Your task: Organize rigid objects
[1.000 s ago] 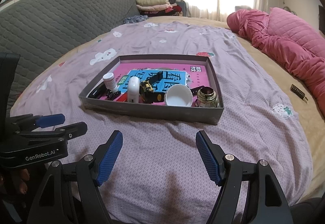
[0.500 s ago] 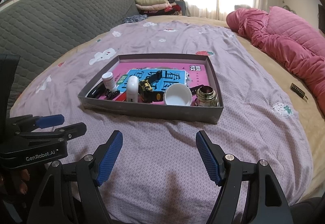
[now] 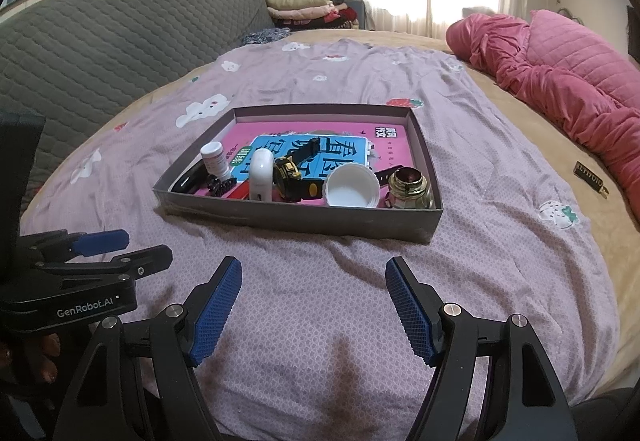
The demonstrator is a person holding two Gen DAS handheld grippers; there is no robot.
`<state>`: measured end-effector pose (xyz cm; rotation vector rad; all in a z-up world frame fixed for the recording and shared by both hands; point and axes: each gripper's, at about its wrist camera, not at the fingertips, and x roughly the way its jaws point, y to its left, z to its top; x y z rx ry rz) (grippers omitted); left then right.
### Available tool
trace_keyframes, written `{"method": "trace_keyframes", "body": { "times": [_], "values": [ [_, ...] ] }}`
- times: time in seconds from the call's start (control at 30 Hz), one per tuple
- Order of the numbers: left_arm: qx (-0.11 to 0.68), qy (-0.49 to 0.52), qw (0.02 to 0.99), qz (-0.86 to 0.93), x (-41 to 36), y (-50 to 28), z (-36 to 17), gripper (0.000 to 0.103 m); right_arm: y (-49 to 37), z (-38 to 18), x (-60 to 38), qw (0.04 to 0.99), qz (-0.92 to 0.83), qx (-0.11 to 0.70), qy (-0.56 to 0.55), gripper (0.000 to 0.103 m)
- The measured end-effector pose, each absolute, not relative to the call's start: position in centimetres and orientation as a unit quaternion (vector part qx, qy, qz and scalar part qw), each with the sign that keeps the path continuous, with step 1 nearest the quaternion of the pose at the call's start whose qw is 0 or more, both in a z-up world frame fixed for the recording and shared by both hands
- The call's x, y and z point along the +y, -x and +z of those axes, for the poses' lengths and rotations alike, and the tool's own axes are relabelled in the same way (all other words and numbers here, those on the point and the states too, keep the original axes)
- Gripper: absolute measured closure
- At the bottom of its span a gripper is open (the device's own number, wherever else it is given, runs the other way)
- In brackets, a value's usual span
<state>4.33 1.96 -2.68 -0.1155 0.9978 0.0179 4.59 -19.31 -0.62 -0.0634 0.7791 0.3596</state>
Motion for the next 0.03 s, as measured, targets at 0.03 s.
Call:
{"method": "trace_keyframes", "body": {
  "times": [0.03],
  "values": [
    [0.480,0.058,0.875,0.009,2.11,-4.46,-2.81,0.041,-4.78,-0.69,-19.38,0.908,0.173,0.380,0.027,0.027]
  ]
}}
